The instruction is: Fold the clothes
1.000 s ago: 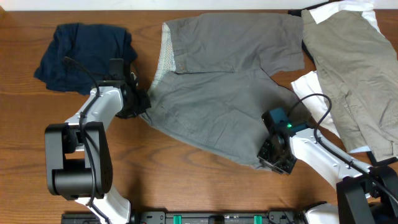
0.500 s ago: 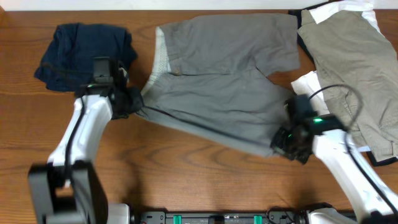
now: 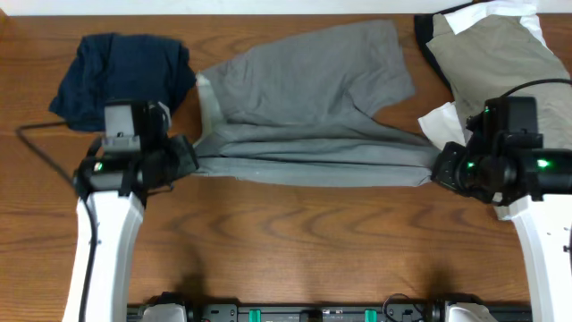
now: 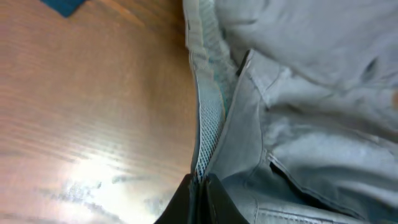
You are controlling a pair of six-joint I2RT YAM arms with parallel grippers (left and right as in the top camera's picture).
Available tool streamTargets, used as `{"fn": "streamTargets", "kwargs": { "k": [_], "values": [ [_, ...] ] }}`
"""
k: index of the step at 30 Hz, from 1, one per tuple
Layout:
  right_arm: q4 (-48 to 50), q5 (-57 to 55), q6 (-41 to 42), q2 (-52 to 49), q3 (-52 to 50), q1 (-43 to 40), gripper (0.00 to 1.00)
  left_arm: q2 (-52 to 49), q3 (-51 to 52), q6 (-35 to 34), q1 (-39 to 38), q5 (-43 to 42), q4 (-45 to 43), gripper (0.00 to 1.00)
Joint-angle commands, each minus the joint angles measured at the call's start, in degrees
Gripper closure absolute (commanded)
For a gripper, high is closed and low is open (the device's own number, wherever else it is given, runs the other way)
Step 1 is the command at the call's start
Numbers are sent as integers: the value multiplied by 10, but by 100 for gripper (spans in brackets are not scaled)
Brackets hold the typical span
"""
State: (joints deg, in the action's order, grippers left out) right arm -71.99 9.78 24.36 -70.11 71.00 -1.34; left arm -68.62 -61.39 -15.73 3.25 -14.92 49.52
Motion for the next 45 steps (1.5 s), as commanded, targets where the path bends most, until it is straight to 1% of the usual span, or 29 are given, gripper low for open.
{"fn": "streamTargets", "kwargs": {
  "k": [1, 6, 9, 13, 16, 22, 26, 33, 36, 45],
  "values": [
    [-21, -59, -35, 19, 29, -17, 96, 59, -5, -9, 12, 52, 20, 94],
    [-76, -59, -39, 62, 43, -17, 98, 132, -5, -14, 12, 53, 58, 94],
    [-81, -59, -38, 97, 50, -17, 97, 163, -5, -24, 12, 53, 70, 94],
    [-38, -62, -38, 125, 51, -17, 98, 168, -4, -24, 12, 54, 58, 94],
    [7, -62, -39, 113, 50, -17, 99, 146, -4, -24, 12, 54, 33, 94],
    [109, -61, -47, 29, 50, -17, 99, 55, -4, -24, 12, 55, -32, 94],
    [169, -58, -62, -44, 50, -16, 99, -21, -4, -24, 12, 55, -96, 94],
    [304, -7, -106, -174, 50, -14, 99, -131, -4, -22, 12, 55, -226, 94],
    [369, 4, -114, -223, 50, -5, 99, -165, -4, -22, 12, 55, -271, 94],
    [545, 12, -127, -348, 50, 36, 98, -233, -4, -22, 12, 55, -367, 94]
  ]
}}
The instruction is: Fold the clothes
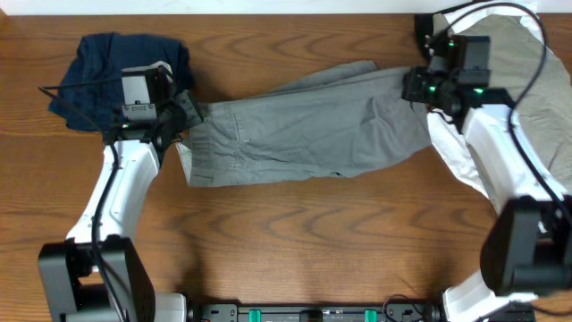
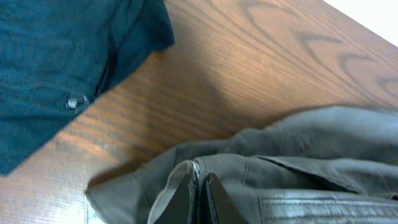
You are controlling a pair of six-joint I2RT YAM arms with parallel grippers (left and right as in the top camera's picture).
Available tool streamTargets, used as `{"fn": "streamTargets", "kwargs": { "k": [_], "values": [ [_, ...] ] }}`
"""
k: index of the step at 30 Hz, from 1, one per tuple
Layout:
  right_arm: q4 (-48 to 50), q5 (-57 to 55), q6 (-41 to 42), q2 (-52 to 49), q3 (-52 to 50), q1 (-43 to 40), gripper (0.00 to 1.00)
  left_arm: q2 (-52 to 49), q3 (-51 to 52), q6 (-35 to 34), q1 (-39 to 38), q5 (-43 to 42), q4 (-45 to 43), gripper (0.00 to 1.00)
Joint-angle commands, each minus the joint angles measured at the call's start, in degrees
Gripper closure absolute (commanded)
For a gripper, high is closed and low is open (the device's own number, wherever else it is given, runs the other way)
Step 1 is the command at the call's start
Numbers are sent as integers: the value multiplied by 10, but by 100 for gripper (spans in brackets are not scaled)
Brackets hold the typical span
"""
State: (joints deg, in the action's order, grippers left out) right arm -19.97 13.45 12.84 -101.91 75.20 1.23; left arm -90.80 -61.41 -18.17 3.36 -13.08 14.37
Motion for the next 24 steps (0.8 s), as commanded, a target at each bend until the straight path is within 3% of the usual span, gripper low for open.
{"fn": "streamTargets", "kwargs": {
  "k": [1, 3, 4, 5, 6, 7, 8, 9, 13, 24],
  "values": [
    [43, -24, -12, -43, 9, 15, 98, -16, -4, 3, 11, 37, -28, 94],
    [86, -25, -15, -72, 9, 26, 97, -25, -4, 3, 11, 37, -51, 94],
    [105, -25, -18, -84, 9, 30, 84, -29, -4, 3, 11, 37, -63, 92],
    [127, -25, -21, -98, 9, 35, 60, -34, -4, 3, 11, 37, -76, 75],
    [144, -25, -23, -110, 9, 39, 28, -37, -4, 3, 11, 37, -85, 50],
    [158, -24, -23, -118, 9, 41, 12, -38, -4, 3, 11, 37, -91, 33],
    [165, -24, -22, -123, 9, 43, 6, -38, -4, 5, 11, 37, -97, 21],
    [168, -23, -22, -125, 9, 44, 3, -38, -4, 5, 11, 43, -101, 14],
    [158, 18, -23, -115, 9, 41, 1, -34, -5, 5, 11, 50, -88, 5],
    [50, 38, -39, -88, 9, 37, 2, -29, -5, 9, 11, 50, 80, 4]
  ]
}}
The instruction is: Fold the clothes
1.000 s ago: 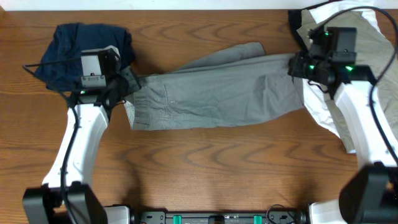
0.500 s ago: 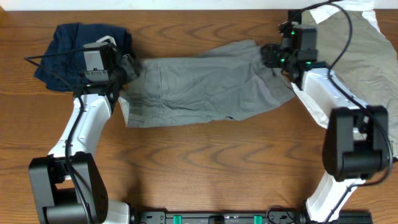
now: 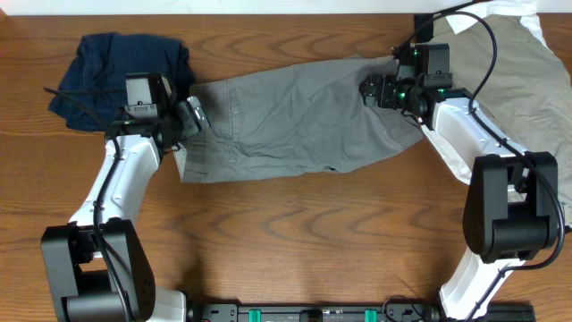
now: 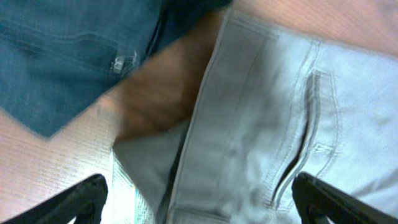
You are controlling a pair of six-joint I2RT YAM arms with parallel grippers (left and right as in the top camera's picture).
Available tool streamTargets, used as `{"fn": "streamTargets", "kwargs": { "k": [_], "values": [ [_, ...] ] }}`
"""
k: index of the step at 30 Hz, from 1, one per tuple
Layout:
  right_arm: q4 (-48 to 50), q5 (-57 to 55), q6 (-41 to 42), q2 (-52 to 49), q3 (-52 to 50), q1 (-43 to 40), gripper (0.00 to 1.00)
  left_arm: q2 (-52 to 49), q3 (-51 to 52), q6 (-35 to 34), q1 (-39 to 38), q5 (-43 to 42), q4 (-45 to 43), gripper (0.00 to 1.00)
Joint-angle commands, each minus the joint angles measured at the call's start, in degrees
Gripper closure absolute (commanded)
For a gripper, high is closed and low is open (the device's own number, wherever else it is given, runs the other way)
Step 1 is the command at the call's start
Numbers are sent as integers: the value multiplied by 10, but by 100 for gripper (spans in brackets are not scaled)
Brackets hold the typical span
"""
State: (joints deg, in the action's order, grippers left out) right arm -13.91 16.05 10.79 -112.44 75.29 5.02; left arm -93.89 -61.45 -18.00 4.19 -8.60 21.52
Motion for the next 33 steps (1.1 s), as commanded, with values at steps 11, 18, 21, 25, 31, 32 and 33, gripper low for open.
{"fn": "streamTargets", "kwargs": {
  "k": [11, 18, 21, 25, 31, 32, 33],
  "values": [
    [-55, 13, -32, 18, 8, 27, 12, -33, -4, 18, -3, 5, 34, 14],
    [-75, 14, -31, 18, 8, 30, 21, -77, -4, 18, -34, 0, 41, 33],
    [-87, 13, -31, 18, 8, 31, 23, -81, -4, 18, -47, 1, 55, 39],
    [-92, 13, -32, 18, 8, 30, 23, -75, -4, 18, -47, 1, 77, 56],
    [-92, 13, -32, 18, 8, 30, 25, -42, -13, 18, -37, 1, 112, 74],
    [-92, 11, -32, 18, 8, 30, 26, -32, -15, 18, -36, 1, 117, 77],
    [-92, 8, -31, 18, 8, 31, 29, -22, -16, 18, -36, 1, 120, 81]
  ]
}}
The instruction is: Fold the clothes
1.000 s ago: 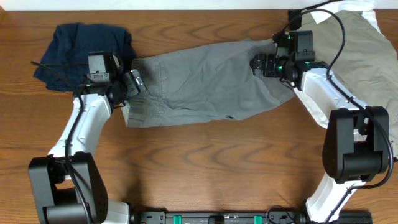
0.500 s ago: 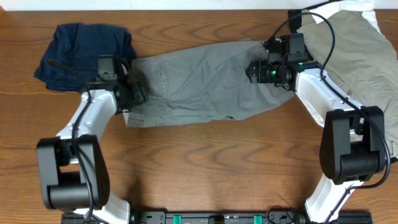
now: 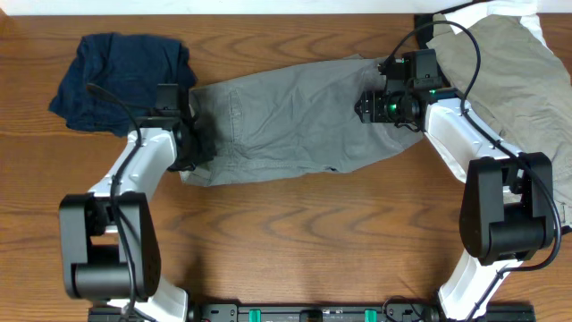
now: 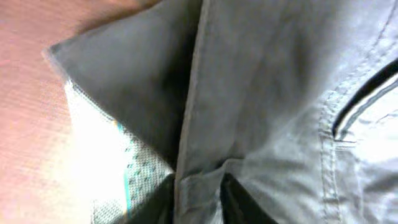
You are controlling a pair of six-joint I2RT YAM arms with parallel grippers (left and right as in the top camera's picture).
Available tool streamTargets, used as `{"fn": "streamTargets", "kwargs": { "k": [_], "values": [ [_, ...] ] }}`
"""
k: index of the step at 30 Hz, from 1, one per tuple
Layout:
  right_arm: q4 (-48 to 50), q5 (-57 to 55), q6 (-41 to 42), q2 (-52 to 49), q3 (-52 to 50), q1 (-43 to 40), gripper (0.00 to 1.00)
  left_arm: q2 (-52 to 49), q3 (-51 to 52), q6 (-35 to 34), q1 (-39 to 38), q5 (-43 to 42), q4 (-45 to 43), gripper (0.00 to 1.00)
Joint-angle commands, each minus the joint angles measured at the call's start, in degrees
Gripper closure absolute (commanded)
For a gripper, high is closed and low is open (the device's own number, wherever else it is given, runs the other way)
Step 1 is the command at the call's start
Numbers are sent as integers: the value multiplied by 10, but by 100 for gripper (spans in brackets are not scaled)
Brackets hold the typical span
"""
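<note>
The grey shorts lie folded lengthwise across the middle of the table, waistband to the left. My left gripper sits at that left edge. In the left wrist view its dark fingers are closed round a fold of the grey waistband, with the white mesh lining beside it. My right gripper rests on the right part of the shorts, near the leg ends. The overhead view does not show how its jaws stand.
A crumpled navy garment lies at the far left, close to the waistband. A khaki garment with white cloth under it fills the far right corner. Bare brown table runs along the near side.
My left gripper was open above the waistband's far corner. Now it is nearer me at the shorts' left edge, shut on a waistband fold. My right gripper has shifted slightly nearer and left.
First both grippers pinched the near edge of the spread-out shorts, one at each end. Then they held that edge at the far side, with the shorts folded in half. Then my left gripper stood open. Now it grips the waistband again lower down.
</note>
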State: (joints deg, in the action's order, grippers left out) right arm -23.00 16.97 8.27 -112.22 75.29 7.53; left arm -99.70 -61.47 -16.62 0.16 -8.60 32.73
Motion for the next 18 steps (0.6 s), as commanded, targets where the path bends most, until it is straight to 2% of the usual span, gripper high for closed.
{"fn": "streamTargets", "kwargs": {
  "k": [1, 3, 5, 7, 14, 18],
  "values": [
    [-2, -3, -7, 16, 8, 5, 35, 47, -16, 4, 4, 1, 10, 88],
    [-2, -3, -7, 15, 8, 5, 43, 70, -16, 4, 4, 1, 17, 94],
    [-3, -3, -6, 15, 8, 5, 53, 93, -16, 4, 4, 1, 31, 94],
    [-3, -3, -6, 15, 8, 5, 58, 112, -16, 4, 4, 1, 54, 94],
    [-5, -2, -7, 15, 8, 5, 56, 116, -13, 2, 4, 7, 157, 94],
    [-6, -2, -7, 15, 8, 5, 51, 101, 11, -3, 4, 7, 166, 94]
  ]
}}
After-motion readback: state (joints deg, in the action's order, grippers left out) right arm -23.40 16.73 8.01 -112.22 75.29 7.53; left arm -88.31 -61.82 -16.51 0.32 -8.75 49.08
